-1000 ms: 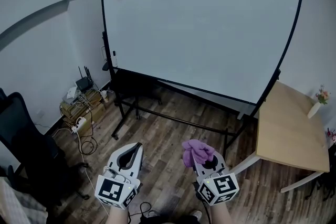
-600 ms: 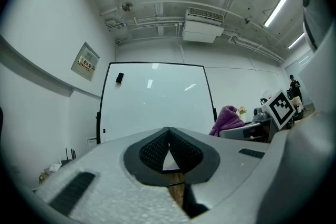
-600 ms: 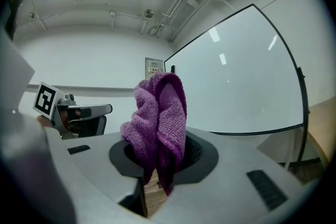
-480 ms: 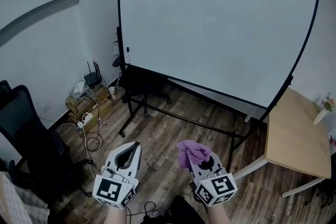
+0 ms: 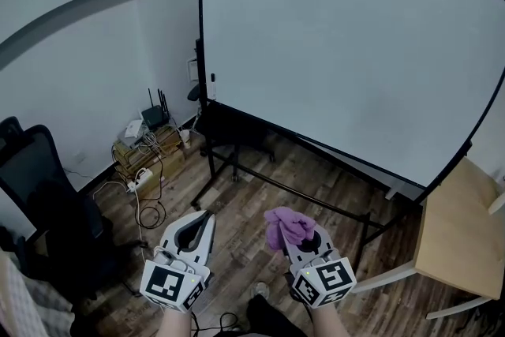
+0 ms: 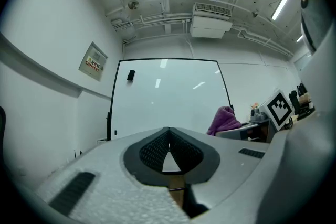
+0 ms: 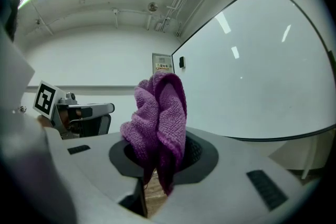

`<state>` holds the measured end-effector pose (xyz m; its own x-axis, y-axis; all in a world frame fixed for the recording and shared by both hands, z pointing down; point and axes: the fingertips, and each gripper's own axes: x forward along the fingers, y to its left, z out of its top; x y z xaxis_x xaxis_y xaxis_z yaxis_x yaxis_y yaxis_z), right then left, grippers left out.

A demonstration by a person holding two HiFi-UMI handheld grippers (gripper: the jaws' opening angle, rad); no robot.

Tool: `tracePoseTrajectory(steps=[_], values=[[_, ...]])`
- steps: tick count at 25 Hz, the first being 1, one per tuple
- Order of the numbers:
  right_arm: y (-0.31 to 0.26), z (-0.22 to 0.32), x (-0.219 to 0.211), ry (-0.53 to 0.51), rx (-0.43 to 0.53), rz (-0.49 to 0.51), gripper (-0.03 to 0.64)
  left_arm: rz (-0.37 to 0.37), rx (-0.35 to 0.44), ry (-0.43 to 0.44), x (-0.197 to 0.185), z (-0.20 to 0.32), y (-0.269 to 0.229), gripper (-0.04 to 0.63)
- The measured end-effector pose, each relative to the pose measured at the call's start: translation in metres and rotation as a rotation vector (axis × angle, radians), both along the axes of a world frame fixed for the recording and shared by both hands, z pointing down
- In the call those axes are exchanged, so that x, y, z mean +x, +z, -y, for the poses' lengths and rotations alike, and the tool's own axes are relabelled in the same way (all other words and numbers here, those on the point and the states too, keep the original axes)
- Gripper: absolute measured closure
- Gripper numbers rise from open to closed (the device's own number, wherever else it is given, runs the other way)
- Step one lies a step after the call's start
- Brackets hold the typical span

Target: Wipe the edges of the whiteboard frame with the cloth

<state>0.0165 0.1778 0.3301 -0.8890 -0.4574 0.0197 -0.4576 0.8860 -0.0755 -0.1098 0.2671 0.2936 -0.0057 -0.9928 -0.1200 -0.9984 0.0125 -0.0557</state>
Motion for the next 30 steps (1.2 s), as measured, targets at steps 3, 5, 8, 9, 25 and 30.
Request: tracePoseTrajectory(steps=[3, 5, 8, 9, 25, 30], values=[[-0.006, 0.029, -0.022, -0.031, 0.009, 0.001, 0.526, 0.007, 0.007, -0.030, -0.018, 0.025, -0.007, 0.578], [-0.010, 0.050, -0.034, -0.049, 0.012, 0.000, 0.526, 0.009, 0.010, -0.049, -0.027, 0.043, -0.011, 0.578], [-0.016, 0.079, -0.049, -0.077, 0.019, 0.000, 0.526, 0.014, 0.014, -0.075, -0.038, 0.067, -0.016, 0.578], [-0.017, 0.088, -0.054, -0.086, 0.021, 0.001, 0.526, 0.017, 0.016, -0.085, -0.042, 0.074, -0.017, 0.578], [-0.011, 0.158, -0.089, -0.190, 0.010, -0.002, 0.526, 0.057, 0.004, -0.161, -0.060, 0.141, -0.023, 0.580], [-0.007, 0.174, -0.101, -0.182, 0.010, -0.021, 0.526, 0.068, 0.001, -0.144, -0.068, 0.161, -0.024, 0.578]])
